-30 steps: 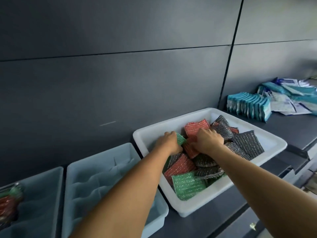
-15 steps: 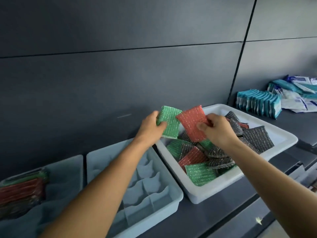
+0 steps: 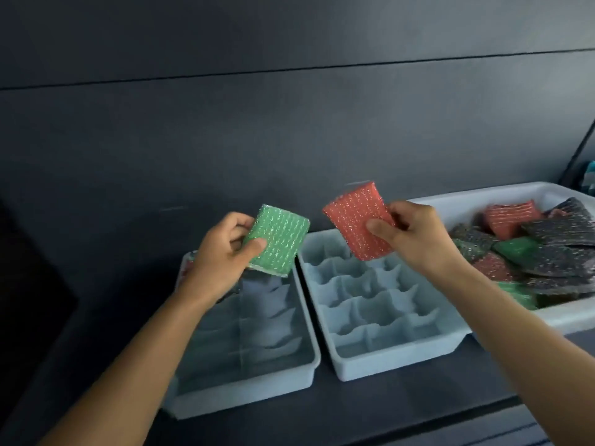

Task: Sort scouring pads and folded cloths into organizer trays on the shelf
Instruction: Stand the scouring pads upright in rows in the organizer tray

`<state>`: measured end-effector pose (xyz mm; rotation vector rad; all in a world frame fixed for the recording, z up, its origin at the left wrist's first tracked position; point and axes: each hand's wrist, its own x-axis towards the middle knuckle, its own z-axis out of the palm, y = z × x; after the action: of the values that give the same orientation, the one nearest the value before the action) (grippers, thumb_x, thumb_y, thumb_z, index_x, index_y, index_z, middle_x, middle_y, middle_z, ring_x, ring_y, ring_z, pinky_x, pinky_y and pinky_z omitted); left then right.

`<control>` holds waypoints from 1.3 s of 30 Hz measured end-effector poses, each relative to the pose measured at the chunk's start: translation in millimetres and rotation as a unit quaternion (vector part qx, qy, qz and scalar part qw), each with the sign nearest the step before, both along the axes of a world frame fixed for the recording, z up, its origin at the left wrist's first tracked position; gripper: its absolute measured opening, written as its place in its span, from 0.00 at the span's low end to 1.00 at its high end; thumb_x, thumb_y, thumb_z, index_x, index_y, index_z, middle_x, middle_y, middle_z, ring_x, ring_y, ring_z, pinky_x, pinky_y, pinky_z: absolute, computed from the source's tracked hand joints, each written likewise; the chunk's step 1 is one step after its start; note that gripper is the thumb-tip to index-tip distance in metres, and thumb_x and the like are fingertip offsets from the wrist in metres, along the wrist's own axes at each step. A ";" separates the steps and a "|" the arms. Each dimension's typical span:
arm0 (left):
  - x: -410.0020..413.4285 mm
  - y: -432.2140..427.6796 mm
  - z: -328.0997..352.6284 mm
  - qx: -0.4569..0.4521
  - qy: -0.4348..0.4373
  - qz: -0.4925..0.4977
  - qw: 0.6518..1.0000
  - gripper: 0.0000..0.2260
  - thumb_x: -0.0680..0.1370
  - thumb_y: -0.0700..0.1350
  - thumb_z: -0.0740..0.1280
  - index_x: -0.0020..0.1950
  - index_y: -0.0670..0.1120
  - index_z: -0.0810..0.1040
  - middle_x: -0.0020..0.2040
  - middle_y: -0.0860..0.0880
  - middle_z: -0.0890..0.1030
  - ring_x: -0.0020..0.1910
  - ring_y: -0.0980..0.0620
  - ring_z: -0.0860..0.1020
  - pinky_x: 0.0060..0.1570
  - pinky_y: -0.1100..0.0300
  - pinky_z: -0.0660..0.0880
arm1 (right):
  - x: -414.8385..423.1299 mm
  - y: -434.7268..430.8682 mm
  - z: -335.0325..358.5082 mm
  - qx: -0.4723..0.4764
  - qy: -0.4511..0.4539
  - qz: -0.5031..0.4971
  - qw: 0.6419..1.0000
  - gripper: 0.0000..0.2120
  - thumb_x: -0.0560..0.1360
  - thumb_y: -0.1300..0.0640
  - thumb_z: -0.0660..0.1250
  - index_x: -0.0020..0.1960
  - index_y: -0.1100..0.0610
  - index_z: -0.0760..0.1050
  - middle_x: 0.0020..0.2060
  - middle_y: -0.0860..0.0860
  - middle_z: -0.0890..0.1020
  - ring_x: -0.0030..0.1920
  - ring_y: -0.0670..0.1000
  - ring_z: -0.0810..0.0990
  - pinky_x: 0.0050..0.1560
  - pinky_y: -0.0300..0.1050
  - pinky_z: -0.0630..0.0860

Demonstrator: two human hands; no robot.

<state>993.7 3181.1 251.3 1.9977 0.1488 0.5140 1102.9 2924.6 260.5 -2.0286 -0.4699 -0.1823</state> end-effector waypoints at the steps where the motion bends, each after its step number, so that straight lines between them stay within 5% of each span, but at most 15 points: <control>1: -11.3 20.6 -0.5 0.020 0.008 0.005 1.000 0.09 0.76 0.37 0.70 0.54 0.46 0.77 0.48 0.53 0.83 0.42 0.64 0.81 0.43 0.71 0.75 | -3.8 13.2 -3.8 0.004 0.007 0.010 1.000 0.12 0.74 0.56 0.72 0.37 0.61 0.74 0.29 0.51 0.74 0.29 0.49 0.69 0.32 0.44 0.68; 6: -47.0 95.6 -12.5 0.139 0.076 0.014 0.987 0.16 0.74 0.39 0.73 0.52 0.61 0.81 0.52 0.56 0.83 0.52 0.58 0.81 0.55 0.62 0.74 | -23.0 71.9 -19.5 0.012 0.020 0.067 0.998 0.06 0.76 0.59 0.69 0.42 0.61 0.77 0.33 0.58 0.80 0.32 0.53 0.76 0.42 0.59 0.79; 9: -49.5 110.1 -28.7 0.225 0.112 0.013 0.968 0.15 0.73 0.40 0.75 0.53 0.59 0.83 0.51 0.57 0.82 0.52 0.60 0.79 0.57 0.61 0.73 | -31.0 96.1 -25.3 0.006 0.000 0.091 0.996 0.03 0.75 0.60 0.69 0.44 0.59 0.78 0.36 0.58 0.82 0.36 0.60 0.79 0.45 0.61 0.79; 18: -39.7 108.3 -67.1 0.335 0.114 0.028 0.935 0.09 0.74 0.42 0.74 0.54 0.48 0.82 0.55 0.53 0.82 0.53 0.55 0.80 0.58 0.56 0.76 | -49.6 121.4 -34.9 -0.010 -0.011 0.110 0.994 0.05 0.74 0.60 0.71 0.43 0.51 0.79 0.34 0.48 0.81 0.35 0.48 0.77 0.42 0.45 0.76; 23: -33.8 123.5 -74.2 0.339 0.082 0.029 0.937 0.12 0.71 0.44 0.76 0.54 0.47 0.85 0.48 0.54 0.78 0.49 0.53 0.74 0.55 0.52 0.74 | -64.7 141.5 -46.0 -0.038 0.026 0.189 0.981 0.10 0.73 0.63 0.72 0.49 0.50 0.82 0.40 0.44 0.84 0.38 0.40 0.80 0.45 0.32 0.74; 26: -37.2 134.6 -75.2 0.251 0.080 0.006 0.965 0.10 0.72 0.37 0.75 0.52 0.47 0.86 0.47 0.52 0.80 0.50 0.50 0.76 0.52 0.52 0.75 | -72.4 164.6 -54.8 -0.050 0.031 0.201 0.978 0.11 0.70 0.62 0.74 0.49 0.50 0.81 0.41 0.45 0.84 0.40 0.45 0.81 0.45 0.36 0.77; 28: -40.4 140.0 -73.0 0.180 0.074 -0.010 0.981 0.14 0.73 0.31 0.72 0.52 0.48 0.85 0.47 0.55 0.81 0.48 0.57 0.80 0.49 0.58 0.76 | -72.7 178.1 -61.4 -0.096 -0.017 0.201 0.975 0.10 0.69 0.60 0.75 0.45 0.47 0.78 0.40 0.47 0.83 0.40 0.49 0.80 0.46 0.43 0.77; 31: -45.4 146.5 -69.6 0.115 0.101 -0.003 0.988 0.12 0.76 0.36 0.70 0.54 0.50 0.85 0.52 0.56 0.83 0.47 0.63 0.80 0.49 0.67 0.75 | -72.4 189.5 -68.3 -0.229 -0.099 0.215 0.944 0.06 0.72 0.56 0.72 0.48 0.51 0.78 0.44 0.49 0.81 0.43 0.52 0.78 0.46 0.45 0.74; 39: -51.6 141.3 -69.2 0.160 0.122 0.016 0.979 0.12 0.79 0.37 0.67 0.58 0.50 0.83 0.59 0.54 0.82 0.56 0.59 0.79 0.59 0.61 0.76 | -79.3 213.9 -73.9 -0.357 -0.186 0.218 0.889 0.09 0.76 0.58 0.65 0.55 0.56 0.78 0.55 0.52 0.76 0.55 0.54 0.75 0.50 0.48 0.75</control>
<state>942.1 3322.4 182.2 2.3749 0.2643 0.3248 1023.6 3138.5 186.6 -2.5293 -1.3867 -0.1305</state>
